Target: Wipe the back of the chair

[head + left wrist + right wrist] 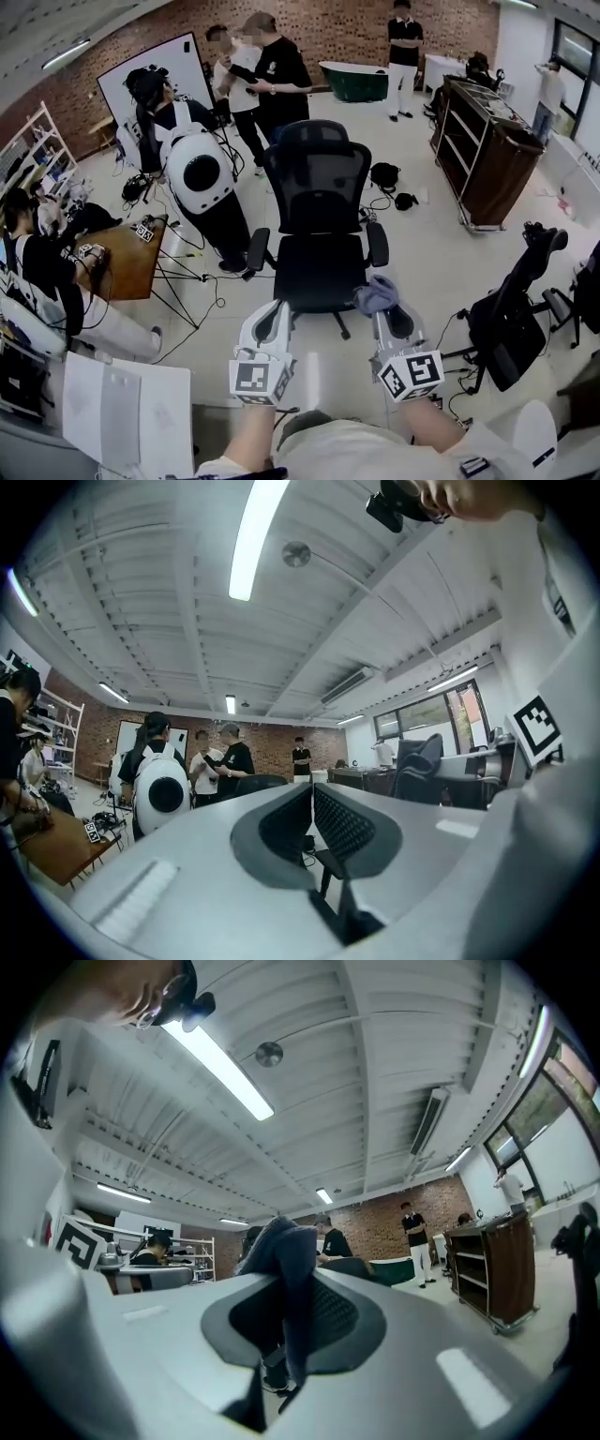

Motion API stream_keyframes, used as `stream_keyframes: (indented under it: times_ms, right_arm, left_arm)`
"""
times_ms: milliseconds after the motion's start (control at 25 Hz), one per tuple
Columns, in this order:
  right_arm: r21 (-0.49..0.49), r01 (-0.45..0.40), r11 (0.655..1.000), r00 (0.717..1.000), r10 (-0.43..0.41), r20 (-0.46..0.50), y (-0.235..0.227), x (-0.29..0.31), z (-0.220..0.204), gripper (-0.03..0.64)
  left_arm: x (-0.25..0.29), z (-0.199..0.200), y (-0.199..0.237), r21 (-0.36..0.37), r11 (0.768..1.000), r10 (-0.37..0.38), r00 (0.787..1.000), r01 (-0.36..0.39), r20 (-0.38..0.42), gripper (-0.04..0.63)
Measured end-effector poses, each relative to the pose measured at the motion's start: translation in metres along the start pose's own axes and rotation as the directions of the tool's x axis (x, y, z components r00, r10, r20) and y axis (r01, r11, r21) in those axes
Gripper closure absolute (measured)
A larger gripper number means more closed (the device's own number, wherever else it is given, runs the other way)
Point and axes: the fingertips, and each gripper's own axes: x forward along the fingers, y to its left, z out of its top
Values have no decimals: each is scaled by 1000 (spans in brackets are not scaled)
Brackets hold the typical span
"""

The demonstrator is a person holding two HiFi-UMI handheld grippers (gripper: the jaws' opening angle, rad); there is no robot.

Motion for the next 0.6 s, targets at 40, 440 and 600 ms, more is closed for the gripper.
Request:
stream_keyframes:
  times_ms: [40, 440, 600]
  right_arm:
    - [-1, -2, 1000, 1000, 2, -4, 5, -4, 2, 569]
    - [-9, 24, 1000, 1000, -24, -1, 40, -15, 26, 571]
    - [3, 37, 999, 999, -37, -14, 45, -24, 21, 569]
  left_arm:
    - [-7, 2, -1, -7, 1000, -1, 1000, 0, -14, 526]
    - [-55, 23, 8, -57, 998, 4, 994, -11, -114, 526]
    - [-52, 32, 13, -17, 1000, -13, 999, 13, 30, 525]
